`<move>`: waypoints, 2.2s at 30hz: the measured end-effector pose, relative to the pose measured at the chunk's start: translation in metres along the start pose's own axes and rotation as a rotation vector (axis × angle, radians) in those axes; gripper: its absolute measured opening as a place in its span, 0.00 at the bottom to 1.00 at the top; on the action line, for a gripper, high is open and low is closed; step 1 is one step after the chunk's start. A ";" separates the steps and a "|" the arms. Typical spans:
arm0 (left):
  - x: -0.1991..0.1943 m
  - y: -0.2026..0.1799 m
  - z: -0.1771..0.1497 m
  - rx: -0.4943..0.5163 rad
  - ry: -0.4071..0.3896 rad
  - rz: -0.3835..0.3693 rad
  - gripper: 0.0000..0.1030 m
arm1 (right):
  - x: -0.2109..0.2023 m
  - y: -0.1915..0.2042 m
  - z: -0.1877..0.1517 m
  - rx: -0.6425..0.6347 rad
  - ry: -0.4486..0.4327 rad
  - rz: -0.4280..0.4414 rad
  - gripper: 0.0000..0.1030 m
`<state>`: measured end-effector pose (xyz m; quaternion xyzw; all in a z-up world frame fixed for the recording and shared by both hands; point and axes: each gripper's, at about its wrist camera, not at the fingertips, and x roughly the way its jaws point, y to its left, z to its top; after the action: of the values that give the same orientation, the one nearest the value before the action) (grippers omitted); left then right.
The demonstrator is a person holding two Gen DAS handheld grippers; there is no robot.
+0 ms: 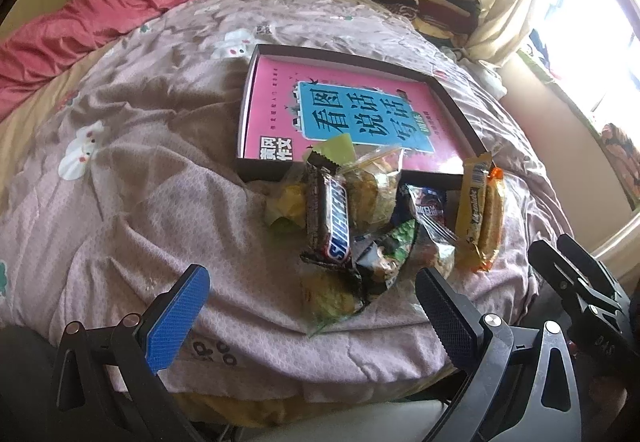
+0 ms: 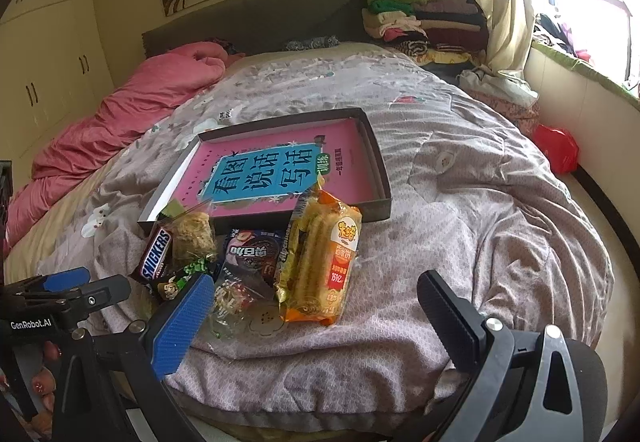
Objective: Organize snacks
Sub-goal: 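Move both tools toward the snack pile beside the pink tray, then grasp and lift the Snickers bar with left tool while right grasps orange rice-cracker bag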
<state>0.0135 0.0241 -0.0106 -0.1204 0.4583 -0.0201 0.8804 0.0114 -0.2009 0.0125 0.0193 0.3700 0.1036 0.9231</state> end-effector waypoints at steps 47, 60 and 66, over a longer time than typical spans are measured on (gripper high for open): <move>0.061 -0.006 0.029 0.058 0.093 -0.019 0.60 | 0.092 -0.043 0.010 0.166 0.173 0.193 0.35; 0.058 0.011 0.032 -0.002 0.091 -0.053 0.29 | 0.065 -0.037 0.019 0.103 0.056 0.150 0.33; 0.041 0.011 0.034 -0.001 0.041 -0.071 0.29 | 0.055 -0.036 0.022 0.081 0.009 0.144 0.32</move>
<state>0.0643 0.0353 -0.0270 -0.1366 0.4720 -0.0534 0.8693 0.0721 -0.2234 -0.0131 0.0827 0.3758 0.1545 0.9100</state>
